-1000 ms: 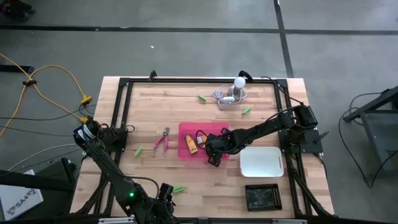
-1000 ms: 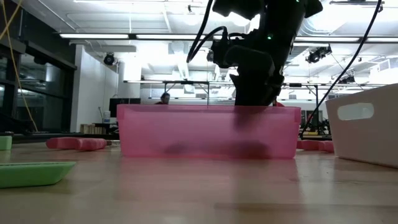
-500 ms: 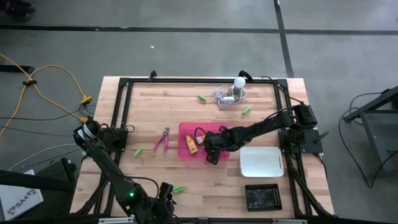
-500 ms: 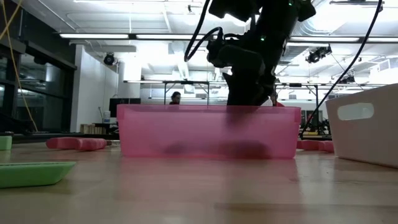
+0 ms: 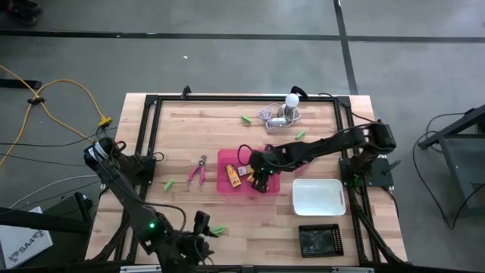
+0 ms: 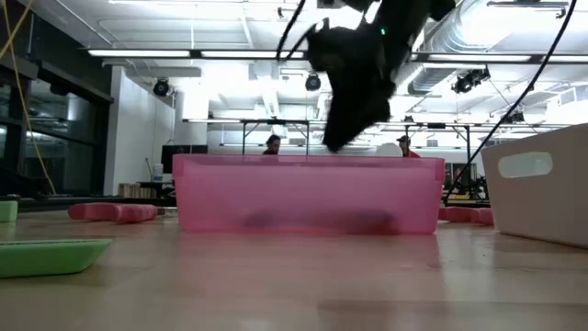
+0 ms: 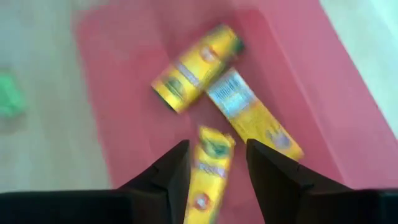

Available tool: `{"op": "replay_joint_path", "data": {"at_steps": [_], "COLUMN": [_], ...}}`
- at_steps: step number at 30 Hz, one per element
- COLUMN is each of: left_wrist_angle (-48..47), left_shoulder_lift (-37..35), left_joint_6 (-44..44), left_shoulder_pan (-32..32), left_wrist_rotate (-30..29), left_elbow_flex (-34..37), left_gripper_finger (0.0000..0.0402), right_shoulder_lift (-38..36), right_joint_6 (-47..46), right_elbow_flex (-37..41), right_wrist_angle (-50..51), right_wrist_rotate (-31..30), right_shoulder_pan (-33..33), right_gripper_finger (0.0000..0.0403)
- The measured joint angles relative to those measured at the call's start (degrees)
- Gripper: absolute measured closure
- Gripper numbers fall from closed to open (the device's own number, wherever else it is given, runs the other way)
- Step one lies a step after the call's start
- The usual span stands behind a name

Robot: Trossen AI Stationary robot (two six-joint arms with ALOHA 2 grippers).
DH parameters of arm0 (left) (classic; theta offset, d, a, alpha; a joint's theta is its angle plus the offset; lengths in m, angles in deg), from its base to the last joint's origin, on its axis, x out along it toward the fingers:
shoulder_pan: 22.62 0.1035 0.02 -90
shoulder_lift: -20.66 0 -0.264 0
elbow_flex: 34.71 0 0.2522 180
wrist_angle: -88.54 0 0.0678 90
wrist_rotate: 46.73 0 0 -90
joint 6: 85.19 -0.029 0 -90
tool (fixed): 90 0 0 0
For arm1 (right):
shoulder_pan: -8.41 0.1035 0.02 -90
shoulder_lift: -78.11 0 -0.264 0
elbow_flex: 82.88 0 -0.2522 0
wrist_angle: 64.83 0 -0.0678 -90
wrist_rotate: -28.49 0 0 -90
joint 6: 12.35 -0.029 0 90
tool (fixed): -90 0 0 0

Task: Pick & Place School Supplies
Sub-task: Put the pink hole puncher into the white bin

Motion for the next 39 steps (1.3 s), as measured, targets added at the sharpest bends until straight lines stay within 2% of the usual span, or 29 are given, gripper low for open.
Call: {"op": "replay_joint_path", "data": {"at_steps": [5,9,18,23,27,32,36,39], "left_wrist_angle": [-3.2,-5.1,-7.8,-7.5,-5.6,3.4,8.4,8.4], "left_shoulder_lift": [-0.1,-0.5,-5.9,-8.8,-14.0,-24.8,-32.6,-36.3], "left_joint_6": [1.6,2.5,-2.4,-4.7,-4.3,-3.6,-1.6,4.2], "left_shoulder_pan": [2.8,5.4,10.3,14.2,17.2,19.8,20.5,21.5], "left_wrist_rotate": [-3.9,-4.4,-5.4,-5.3,-3.7,-0.4,-0.8,-3.0], "left_elbow_flex": [0.0,0.0,0.0,2.0,8.2,19.6,27.6,32.3], "left_gripper_finger": [0.0177,0.0177,0.0177,0.0177,0.0177,0.0177,0.0177,0.0177], "right_shoulder_lift": [-3.6,-6.8,-12.7,-13.5,-13.9,-13.8,-13.8,-13.8], "right_joint_6": [2.4,2.3,1.9,1.8,1.9,1.9,2.2,2.3], "right_elbow_flex": [0.0,0.0,0.0,0.0,-0.1,0.0,0.0,0.0], "right_wrist_angle": [1.2,2.9,11.6,16.1,20.2,26.8,29.8,30.5], "right_wrist_rotate": [-0.3,0.0,-0.1,-0.1,-0.2,-2.0,-3.3,-3.4], "right_shoulder_pan": [-1.4,-2.8,-4.4,-4.6,-4.6,-4.6,-4.6,-4.6], "right_gripper_finger": [0.0258,0.0258,0.0265,0.0270,0.0275,0.0284,0.0291,0.0295]}}
